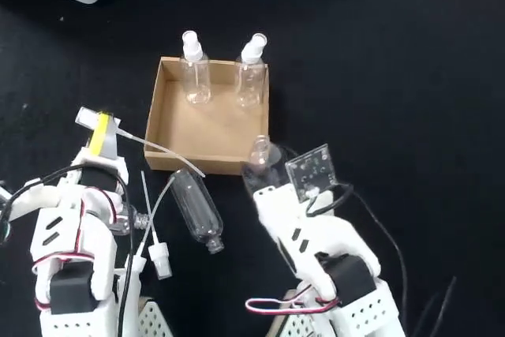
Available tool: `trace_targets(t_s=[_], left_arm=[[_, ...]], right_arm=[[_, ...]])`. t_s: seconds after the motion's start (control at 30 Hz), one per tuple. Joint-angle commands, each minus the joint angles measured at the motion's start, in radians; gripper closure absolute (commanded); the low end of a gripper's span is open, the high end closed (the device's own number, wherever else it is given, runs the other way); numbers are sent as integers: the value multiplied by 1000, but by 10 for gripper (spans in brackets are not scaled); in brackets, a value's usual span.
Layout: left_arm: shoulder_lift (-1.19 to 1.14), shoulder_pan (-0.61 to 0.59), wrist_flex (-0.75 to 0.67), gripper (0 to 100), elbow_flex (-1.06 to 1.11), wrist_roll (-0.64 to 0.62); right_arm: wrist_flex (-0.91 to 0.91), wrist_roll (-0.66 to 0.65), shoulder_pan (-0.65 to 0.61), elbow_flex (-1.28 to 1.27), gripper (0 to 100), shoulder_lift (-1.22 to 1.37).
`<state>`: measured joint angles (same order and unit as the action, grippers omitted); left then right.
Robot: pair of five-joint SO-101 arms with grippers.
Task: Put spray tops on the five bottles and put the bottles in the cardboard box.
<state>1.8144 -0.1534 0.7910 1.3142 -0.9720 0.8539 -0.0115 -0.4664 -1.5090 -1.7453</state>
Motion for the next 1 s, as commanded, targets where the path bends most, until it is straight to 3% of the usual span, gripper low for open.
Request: trace_targets(t_s=[0.0, 0.17, 0.77, 0.97], left_arm=[[11, -13, -28, 971, -68, -21], [11, -13, -28, 971, -90, -23], [11, -13, -63, 971, -136, -51], [9, -4, -64, 970, -134, -51]], right_arm=[[-32, -14, -46, 4, 906, -21], [-34, -21, -87, -27, 906, -21], [-98, -285, -101, -93, 907, -22], [-98, -315, -129, -94, 907, -22]])
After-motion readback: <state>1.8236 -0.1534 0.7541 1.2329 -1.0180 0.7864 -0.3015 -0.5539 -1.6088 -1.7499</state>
